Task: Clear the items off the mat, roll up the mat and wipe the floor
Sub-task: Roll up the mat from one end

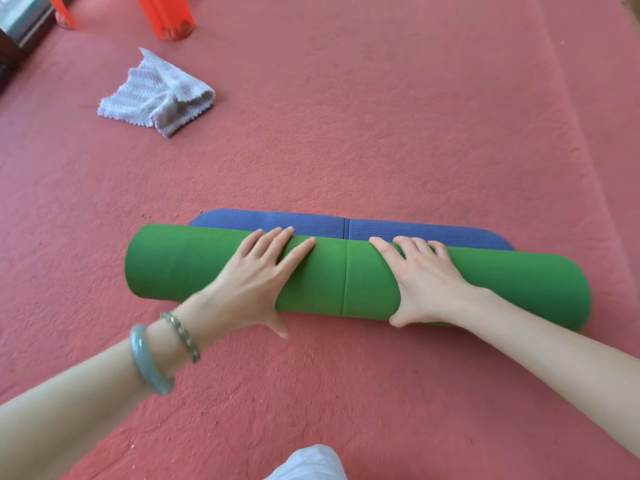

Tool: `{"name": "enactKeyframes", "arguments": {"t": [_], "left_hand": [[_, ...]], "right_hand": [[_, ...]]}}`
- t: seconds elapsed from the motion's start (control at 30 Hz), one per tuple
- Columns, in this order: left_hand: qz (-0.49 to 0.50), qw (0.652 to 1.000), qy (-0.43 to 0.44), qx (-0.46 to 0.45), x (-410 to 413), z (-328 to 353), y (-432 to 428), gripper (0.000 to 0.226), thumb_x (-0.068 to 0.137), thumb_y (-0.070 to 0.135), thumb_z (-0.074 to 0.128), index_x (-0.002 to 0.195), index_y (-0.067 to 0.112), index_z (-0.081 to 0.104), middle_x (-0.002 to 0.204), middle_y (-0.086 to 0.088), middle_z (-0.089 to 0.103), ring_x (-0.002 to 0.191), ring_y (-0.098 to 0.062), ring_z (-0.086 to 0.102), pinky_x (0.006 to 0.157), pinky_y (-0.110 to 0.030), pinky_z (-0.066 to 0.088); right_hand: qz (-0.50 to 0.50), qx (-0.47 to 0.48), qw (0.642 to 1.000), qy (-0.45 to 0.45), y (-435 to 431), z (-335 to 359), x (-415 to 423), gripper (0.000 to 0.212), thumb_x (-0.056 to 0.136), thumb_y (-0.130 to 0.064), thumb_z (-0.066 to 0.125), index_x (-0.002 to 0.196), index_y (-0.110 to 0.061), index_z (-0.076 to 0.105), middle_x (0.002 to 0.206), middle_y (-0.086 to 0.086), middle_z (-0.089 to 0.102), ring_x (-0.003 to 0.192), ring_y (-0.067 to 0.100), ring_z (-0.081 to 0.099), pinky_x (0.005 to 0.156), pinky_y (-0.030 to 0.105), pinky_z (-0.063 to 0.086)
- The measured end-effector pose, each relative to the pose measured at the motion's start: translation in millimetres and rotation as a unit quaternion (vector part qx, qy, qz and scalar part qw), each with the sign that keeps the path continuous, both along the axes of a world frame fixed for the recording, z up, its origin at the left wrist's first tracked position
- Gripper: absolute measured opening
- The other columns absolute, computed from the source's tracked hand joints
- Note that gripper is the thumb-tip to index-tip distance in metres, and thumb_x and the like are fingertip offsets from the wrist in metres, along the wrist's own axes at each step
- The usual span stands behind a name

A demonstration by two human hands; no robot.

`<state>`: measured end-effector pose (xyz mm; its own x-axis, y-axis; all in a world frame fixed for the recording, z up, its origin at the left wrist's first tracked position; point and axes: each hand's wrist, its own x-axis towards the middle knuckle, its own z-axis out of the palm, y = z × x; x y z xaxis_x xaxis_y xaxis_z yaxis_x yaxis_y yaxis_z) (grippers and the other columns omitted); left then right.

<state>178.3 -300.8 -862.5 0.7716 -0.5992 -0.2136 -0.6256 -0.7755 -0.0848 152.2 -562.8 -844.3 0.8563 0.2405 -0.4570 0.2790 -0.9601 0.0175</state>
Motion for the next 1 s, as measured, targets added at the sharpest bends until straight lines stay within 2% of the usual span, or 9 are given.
{"name": "enactKeyframes", "arguments": {"t": [0.17, 0.3, 0.43, 0.5, 0.6, 0.63, 0.73, 0.9, 1.0], "left_hand": [[0.019, 0.998, -0.042, -0.035, -4, -15, -15, 0.149, 0.013, 0.061, 0.086, 0.142, 0.014, 0.028, 0.134, -0.024, 0.05, 0.123, -0.039, 0.049, 0.104, -0.056, 0.036], [0.013, 0.998, -0.044, -0.042, 12, -19, -15, 0.133, 0.022, 0.056, 0.083, 0.138, 0.014, 0.033, 0.125, -0.02, 0.055, 0.114, -0.037, 0.055, 0.1, -0.053, 0.039], [0.01, 0.999, -0.029, -0.026, 27, -12, -18, 0.129, 0.027, 0.06, 0.078, 0.14, 0.016, 0.035, 0.126, -0.014, 0.054, 0.113, -0.033, 0.053, 0.099, -0.047, 0.039], [0.006, 1.0, -0.011, -0.014, 35, -8, -19, 0.127, 0.033, 0.062, 0.076, 0.143, 0.019, 0.03, 0.131, -0.01, 0.05, 0.117, -0.03, 0.049, 0.1, -0.044, 0.036], [0.002, 1.0, -0.011, -0.016, 39, -7, -20, 0.127, 0.032, 0.061, 0.076, 0.143, 0.018, 0.03, 0.131, -0.011, 0.05, 0.117, -0.03, 0.049, 0.1, -0.042, 0.036], [0.002, 1.0, -0.019, -0.021, 37, -7, -20, 0.127, 0.03, 0.06, 0.077, 0.142, 0.016, 0.033, 0.13, -0.014, 0.051, 0.118, -0.033, 0.05, 0.101, -0.043, 0.037], [-0.003, 0.996, -0.074, -0.048, 23, -16, -14, 0.13, 0.028, 0.052, 0.084, 0.141, 0.011, 0.034, 0.133, -0.023, 0.049, 0.125, -0.04, 0.047, 0.107, -0.049, 0.036], [0.028, 0.994, -0.1, -0.046, 26, -20, -15, 0.135, 0.027, 0.049, 0.089, 0.142, 0.014, 0.028, 0.134, -0.027, 0.048, 0.125, -0.04, 0.047, 0.107, -0.054, 0.034], [0.028, 0.996, -0.082, -0.034, 36, -17, -19, 0.134, 0.022, 0.047, 0.088, 0.139, 0.013, 0.031, 0.126, -0.025, 0.053, 0.116, -0.039, 0.052, 0.103, -0.052, 0.038]], "right_hand": [[0.0, 0.007, 0.997, 0.07, -5, 6, 28, 0.13, 0.048, -0.058, 0.079, 0.146, -0.029, -0.001, 0.138, 0.005, 0.033, 0.128, 0.026, 0.033, 0.105, 0.044, 0.03], [-0.022, -0.001, 0.995, 0.094, -4, 10, 36, 0.135, 0.051, -0.059, 0.079, 0.147, -0.029, -0.01, 0.149, 0.008, 0.019, 0.138, 0.027, 0.017, 0.114, 0.049, 0.014], [-0.039, -0.008, 0.999, 0.014, -5, 1, 15, 0.131, 0.059, -0.056, 0.076, 0.146, -0.027, -0.018, 0.156, 0.011, -0.003, 0.144, 0.027, -0.002, 0.115, 0.054, 0.002], [-0.037, -0.019, 0.998, -0.051, -3, -7, 1, 0.132, 0.057, -0.052, 0.078, 0.148, -0.024, -0.014, 0.156, 0.015, 0.003, 0.144, 0.031, 0.005, 0.113, 0.057, 0.006], [-0.031, -0.038, 0.991, -0.124, -4, -19, -5, 0.141, 0.034, -0.048, 0.087, 0.148, -0.019, 0.011, 0.144, 0.021, 0.036, 0.134, 0.037, 0.035, 0.104, 0.063, 0.026], [-0.03, -0.043, 0.992, -0.114, -4, -19, -3, 0.139, 0.036, -0.048, 0.087, 0.148, -0.019, 0.011, 0.143, 0.02, 0.036, 0.133, 0.036, 0.036, 0.104, 0.062, 0.027], [-0.02, -0.029, 0.997, -0.067, -7, -12, 12, 0.126, 0.058, -0.05, 0.077, 0.149, -0.024, -0.007, 0.151, 0.012, 0.016, 0.14, 0.03, 0.017, 0.111, 0.057, 0.015], [-0.03, -0.002, 0.999, 0.013, -12, 1, 47, 0.13, 0.051, -0.054, 0.078, 0.147, -0.028, -0.006, 0.147, 0.005, 0.023, 0.135, 0.026, 0.025, 0.11, 0.053, 0.021], [-0.034, -0.005, 0.999, 0.022, -12, 6, 52, 0.13, 0.052, -0.052, 0.078, 0.148, -0.027, -0.007, 0.148, 0.007, 0.02, 0.138, 0.026, 0.018, 0.112, 0.055, 0.011]]}}
